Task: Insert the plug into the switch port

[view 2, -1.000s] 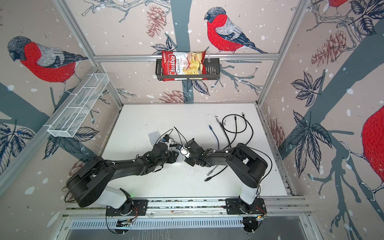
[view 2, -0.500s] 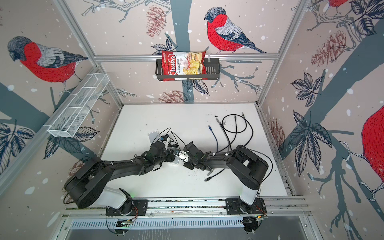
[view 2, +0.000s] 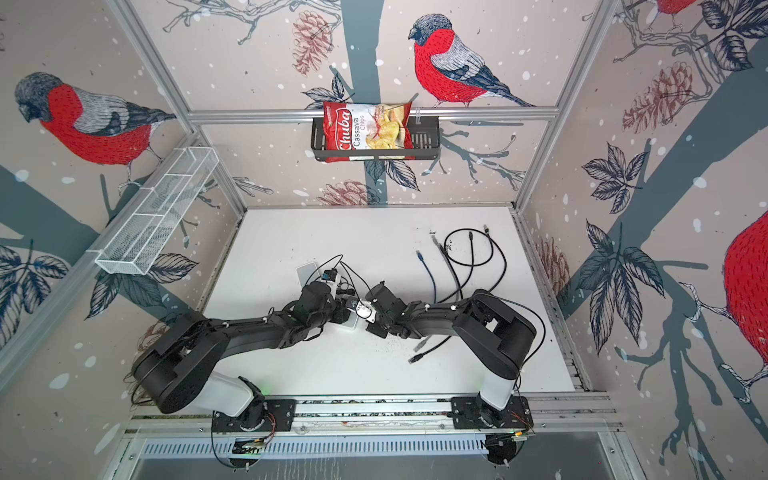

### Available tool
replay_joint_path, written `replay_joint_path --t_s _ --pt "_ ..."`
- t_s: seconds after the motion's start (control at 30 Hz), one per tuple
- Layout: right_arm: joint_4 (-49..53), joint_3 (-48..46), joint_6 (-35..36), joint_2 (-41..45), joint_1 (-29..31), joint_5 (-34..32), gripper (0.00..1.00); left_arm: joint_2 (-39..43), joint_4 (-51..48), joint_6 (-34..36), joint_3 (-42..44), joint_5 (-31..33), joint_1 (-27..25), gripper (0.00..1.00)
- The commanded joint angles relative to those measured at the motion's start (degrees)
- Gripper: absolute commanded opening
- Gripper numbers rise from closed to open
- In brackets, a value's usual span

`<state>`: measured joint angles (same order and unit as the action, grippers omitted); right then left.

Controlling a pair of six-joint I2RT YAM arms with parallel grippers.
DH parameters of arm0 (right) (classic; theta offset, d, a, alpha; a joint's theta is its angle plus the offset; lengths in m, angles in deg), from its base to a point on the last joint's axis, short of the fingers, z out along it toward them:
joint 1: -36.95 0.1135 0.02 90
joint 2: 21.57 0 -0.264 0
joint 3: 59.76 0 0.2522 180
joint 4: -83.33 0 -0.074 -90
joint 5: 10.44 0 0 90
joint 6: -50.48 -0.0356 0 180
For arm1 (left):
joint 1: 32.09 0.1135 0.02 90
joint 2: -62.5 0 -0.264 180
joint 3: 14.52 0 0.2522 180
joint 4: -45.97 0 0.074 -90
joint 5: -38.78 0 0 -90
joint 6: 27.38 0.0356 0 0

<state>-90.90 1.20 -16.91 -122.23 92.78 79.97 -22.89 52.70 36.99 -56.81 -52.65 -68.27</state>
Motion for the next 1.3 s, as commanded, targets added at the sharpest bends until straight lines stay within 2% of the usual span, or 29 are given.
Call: replay_joint_path --t_s 0.0,0.37,0.8,1.27 --pt "-0.3 1.1 0.9 -0.8 0.4 1.4 0.04 -0.6 3.0 0.7 -0.4 -3.4 0.1 0.56" --pt "0.3 1.3 -0.3 -0.8 1.9 2.0 0.03 -3.4 5.2 -0.6 -0.4 -6.3 0.1 0.55" --pt "1.3 1.4 -4.3 0.2 3.6 3.4 0.03 -3.5 4.4 -2.2 0.1 -3.3 0.1 0.55" --pt "-1.5 1.2 -5.8 0.4 4.0 3.9 0.03 -3.8 6.6 -2.6 1.1 -5.1 0.1 0.54"
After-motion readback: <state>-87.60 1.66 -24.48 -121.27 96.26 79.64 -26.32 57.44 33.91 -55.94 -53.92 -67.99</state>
